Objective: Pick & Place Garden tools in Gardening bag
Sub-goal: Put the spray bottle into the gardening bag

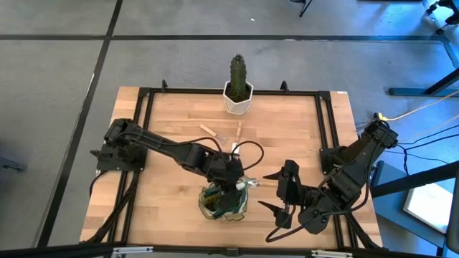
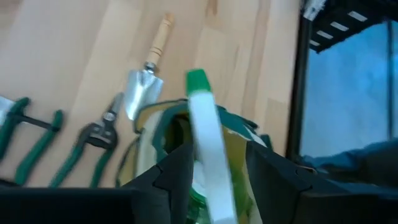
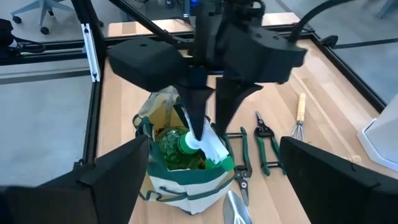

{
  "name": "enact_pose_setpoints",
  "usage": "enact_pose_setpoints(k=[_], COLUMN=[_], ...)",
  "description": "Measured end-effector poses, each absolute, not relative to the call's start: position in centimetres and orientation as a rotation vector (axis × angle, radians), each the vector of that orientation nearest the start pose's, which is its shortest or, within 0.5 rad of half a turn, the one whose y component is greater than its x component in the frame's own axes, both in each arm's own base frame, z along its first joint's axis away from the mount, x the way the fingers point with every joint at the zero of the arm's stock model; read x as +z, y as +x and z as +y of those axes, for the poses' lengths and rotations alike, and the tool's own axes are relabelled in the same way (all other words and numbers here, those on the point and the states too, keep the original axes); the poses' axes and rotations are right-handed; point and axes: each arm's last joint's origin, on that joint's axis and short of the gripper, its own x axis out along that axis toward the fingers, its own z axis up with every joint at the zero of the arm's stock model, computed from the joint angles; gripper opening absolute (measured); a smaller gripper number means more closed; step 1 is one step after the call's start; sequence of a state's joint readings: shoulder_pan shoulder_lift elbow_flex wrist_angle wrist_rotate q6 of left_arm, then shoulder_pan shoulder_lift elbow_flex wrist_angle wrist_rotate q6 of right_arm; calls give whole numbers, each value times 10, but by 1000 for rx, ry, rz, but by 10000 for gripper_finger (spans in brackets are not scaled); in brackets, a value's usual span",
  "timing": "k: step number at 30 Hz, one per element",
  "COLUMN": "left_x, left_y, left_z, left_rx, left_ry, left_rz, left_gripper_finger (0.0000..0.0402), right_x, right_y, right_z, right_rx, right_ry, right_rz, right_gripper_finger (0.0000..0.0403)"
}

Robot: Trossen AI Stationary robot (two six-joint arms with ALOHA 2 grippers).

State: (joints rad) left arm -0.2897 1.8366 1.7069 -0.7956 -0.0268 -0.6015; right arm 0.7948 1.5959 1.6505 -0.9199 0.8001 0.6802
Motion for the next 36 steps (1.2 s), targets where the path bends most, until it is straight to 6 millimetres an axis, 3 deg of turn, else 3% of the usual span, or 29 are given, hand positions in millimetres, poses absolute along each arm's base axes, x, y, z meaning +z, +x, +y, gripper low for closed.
enact_pose_setpoints(k=[14,17,20,23,36], left_x=[298,298,297,297,299], left_y=[386,385,383,380,369], left_z=[-109,-110,-111,-116,-155], left_rx=[60,76,96,93,203], left_ry=[-391,-408,-425,-424,-351], left_rz=[998,998,1020,1031,910], left_gripper_finger=[148,134,94,41,42], right_x=[373,373,373,373,373], right_y=[239,239,239,239,239], right_z=[220,220,220,220,219], right_rx=[-201,-200,-201,-201,-204], right_ry=[50,49,48,47,51], right_rz=[565,565,566,566,568], right_gripper_finger=[362,362,362,362,362])
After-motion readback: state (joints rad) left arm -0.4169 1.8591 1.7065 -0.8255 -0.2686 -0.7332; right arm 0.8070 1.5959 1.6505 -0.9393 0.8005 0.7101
